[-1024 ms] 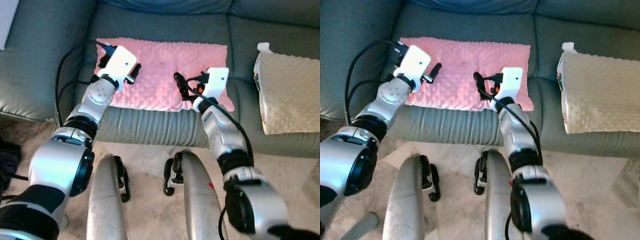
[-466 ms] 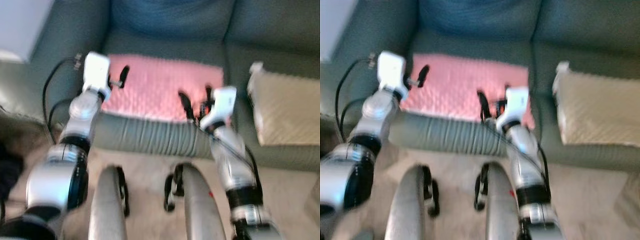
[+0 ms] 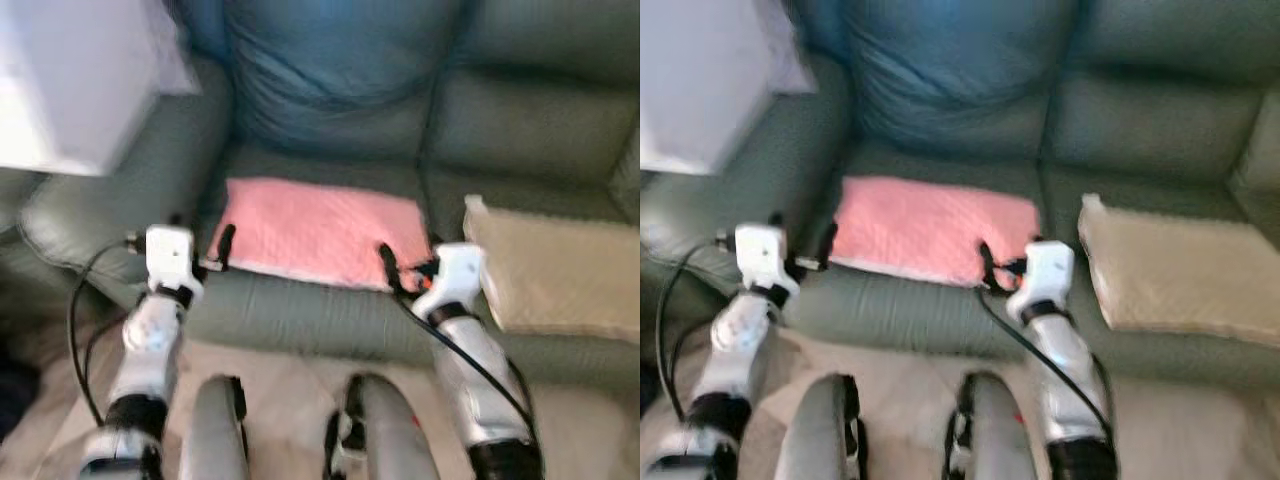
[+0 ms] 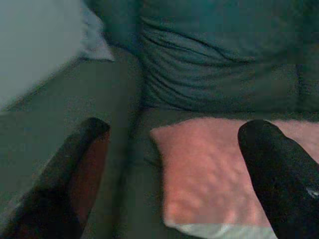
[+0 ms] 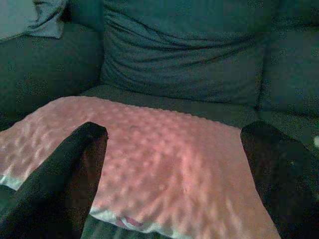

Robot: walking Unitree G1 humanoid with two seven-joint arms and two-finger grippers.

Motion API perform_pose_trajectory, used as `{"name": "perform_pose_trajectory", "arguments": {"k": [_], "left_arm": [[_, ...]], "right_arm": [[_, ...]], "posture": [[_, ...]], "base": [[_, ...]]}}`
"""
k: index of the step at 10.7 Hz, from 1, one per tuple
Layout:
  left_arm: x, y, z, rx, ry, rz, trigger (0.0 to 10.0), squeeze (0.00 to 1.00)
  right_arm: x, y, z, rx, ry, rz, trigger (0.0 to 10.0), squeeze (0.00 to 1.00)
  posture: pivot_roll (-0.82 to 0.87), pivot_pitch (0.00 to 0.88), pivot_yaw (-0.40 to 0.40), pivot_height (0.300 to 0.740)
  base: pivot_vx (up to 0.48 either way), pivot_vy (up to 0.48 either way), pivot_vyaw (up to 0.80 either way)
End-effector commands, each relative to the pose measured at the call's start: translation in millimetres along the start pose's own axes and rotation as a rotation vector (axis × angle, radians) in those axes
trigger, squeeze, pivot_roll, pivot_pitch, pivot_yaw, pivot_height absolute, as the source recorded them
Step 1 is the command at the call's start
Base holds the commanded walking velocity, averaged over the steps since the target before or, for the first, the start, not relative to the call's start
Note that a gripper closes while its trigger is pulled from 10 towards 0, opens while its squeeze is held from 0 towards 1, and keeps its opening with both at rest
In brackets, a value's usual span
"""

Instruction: Move the pillow to the sofa

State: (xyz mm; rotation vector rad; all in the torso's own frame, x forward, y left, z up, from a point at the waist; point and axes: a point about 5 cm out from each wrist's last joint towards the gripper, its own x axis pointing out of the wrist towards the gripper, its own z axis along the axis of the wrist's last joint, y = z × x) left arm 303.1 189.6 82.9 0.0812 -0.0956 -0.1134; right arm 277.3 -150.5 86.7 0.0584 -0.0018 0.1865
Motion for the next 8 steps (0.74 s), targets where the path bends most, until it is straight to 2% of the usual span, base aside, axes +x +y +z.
{"name": "perform_pose_trajectory", "arguments": {"k": [1, 2, 3, 4, 5, 6, 8], "left_arm": [[-3.1, 3.2, -0.4, 0.002, 0.017, 0.03, 10.0, 0.0], [-7.1, 1.6, -7.6, 0.014, 0.065, 0.035, 10.0, 0.0], [-12.4, -5.0, -15.0, 0.004, 0.108, -0.011, 10.0, 0.0], [-14.4, -8.2, -18.9, 0.016, 0.137, -0.027, 10.0, 0.0], [-15.1, -10.6, -20.4, 0.007, 0.152, -0.029, 10.0, 0.0], [-15.5, -13.4, -21.4, 0.006, 0.157, -0.035, 10.0, 0.0], [-12.7, -17.4, -19.7, -0.001, 0.158, -0.044, 10.0, 0.0]], "right_arm": [[1.4, -3.0, 3.4, -0.011, -0.007, -0.01, 10.0, 0.93], [4.3, -7.0, 3.3, 0.043, 0.003, -0.038, 10.0, 0.56], [8.7, -7.8, 7.7, 0.081, -0.012, -0.047, 10.0, 0.18], [12.4, -6.8, 11.0, 0.082, -0.02, -0.036, 10.0, 0.0], [14.2, -6.3, 14.0, 0.065, -0.035, -0.016, 10.0, 0.0], [16.5, -6.7, 16.0, 0.095, -0.04, -0.027, 10.0, 0.0], [19.9, -5.2, 18.7, 0.095, -0.04, -0.024, 10.0, 0.0]], "posture": [[0.0, 0.0, -0.082, 0.646], [0.0, 0.0, -0.083, 0.646], [-0.01, 0.0, -0.085, 0.646], [-0.01, 0.0, -0.084, 0.646], [-0.02, 0.0, -0.084, 0.646], [-0.02, 0.0, -0.085, 0.666], [-0.03, 0.0, -0.083, 0.706]], "base": [[0.0, 0.0, 0.8], [0.0, 0.0, 0.8], [0.0, 0.0, 0.0], [0.0, 0.0, 0.0], [0.0, 0.0, 0.0], [0.0, 0.0, 0.0], [0.0, 0.0, 0.0]]}}
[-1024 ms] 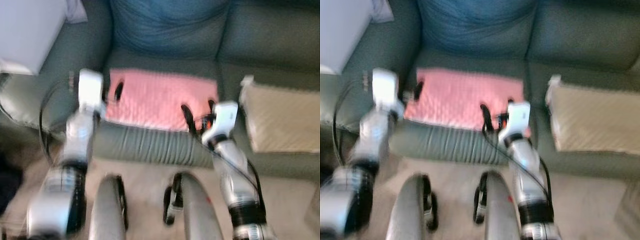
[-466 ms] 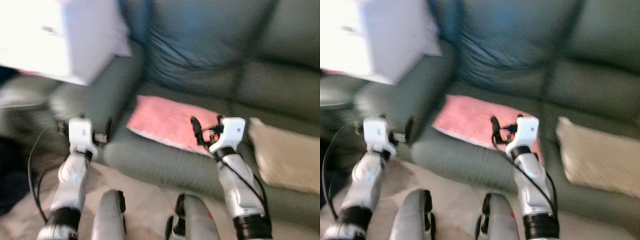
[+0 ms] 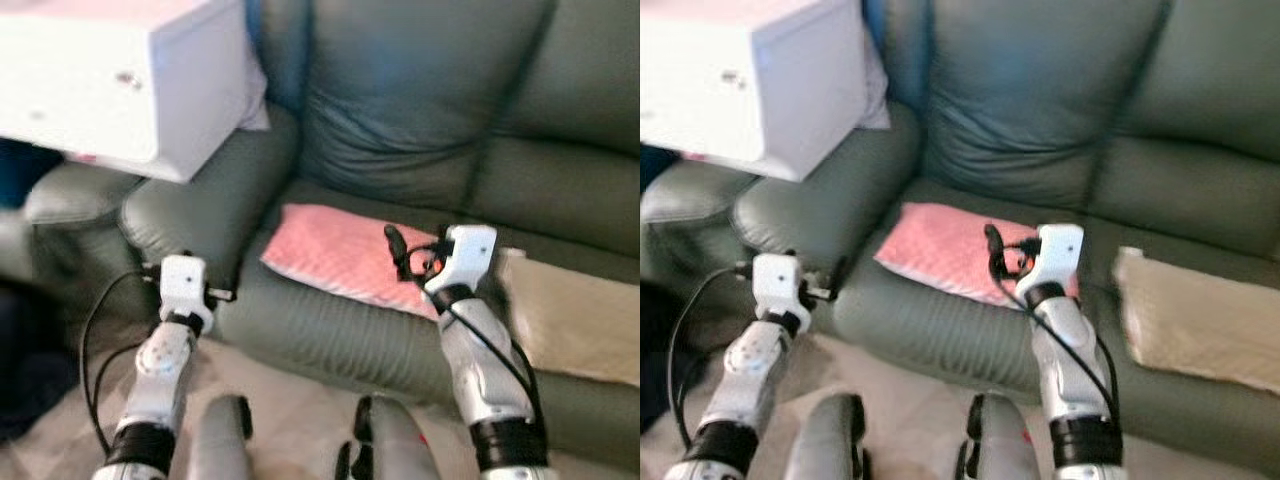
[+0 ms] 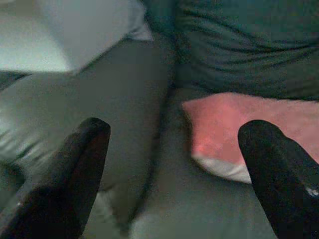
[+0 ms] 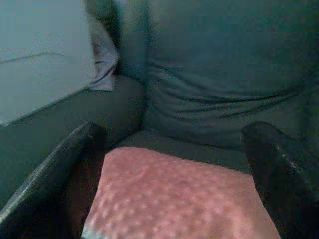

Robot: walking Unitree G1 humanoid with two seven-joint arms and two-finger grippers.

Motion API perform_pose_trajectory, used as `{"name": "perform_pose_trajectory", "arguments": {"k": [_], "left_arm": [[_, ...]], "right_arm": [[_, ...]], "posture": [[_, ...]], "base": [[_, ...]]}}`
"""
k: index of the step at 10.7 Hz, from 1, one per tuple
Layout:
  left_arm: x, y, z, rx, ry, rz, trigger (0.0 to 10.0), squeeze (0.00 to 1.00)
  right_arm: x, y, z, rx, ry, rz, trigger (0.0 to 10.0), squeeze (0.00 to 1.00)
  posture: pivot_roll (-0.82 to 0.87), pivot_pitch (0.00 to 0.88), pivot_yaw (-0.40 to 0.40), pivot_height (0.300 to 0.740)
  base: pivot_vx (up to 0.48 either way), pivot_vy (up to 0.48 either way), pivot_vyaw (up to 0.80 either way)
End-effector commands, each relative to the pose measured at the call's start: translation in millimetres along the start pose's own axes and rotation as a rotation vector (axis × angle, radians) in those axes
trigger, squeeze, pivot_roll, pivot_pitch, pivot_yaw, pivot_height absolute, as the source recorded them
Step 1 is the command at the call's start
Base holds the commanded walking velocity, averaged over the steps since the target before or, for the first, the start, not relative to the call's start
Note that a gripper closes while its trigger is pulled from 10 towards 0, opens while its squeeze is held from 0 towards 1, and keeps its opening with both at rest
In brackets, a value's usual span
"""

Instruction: Move the pillow to the sofa

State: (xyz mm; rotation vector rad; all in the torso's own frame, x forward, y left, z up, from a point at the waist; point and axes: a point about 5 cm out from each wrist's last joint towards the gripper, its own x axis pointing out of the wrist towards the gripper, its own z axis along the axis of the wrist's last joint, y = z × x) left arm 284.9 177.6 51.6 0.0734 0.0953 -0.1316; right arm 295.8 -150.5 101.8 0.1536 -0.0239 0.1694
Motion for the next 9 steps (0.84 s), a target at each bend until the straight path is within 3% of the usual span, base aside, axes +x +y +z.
{"name": "perform_pose_trajectory", "arguments": {"k": [1, 9], "left_arm": [[6.3, -1.3, 10.9, 0.02, -0.03, -0.015, 10.0, 0.0], [10.3, -16.0, 9.9, 0.008, -0.006, -0.021, 10.0, 0.0]], "right_arm": [[3.0, -1.8, 4.3, 0.004, -0.011, -0.008, 10.0, 0.0], [5.7, 2.1, 1.7, 0.004, -0.001, -0.005, 10.0, 0.0]], "posture": [[-0.03, 0.0, -0.082, 0.726], [-0.03, 0.0, -0.073, 0.74]], "base": [[0.0, 0.0, 0.0], [0.0, 0.0, 0.0]]}}
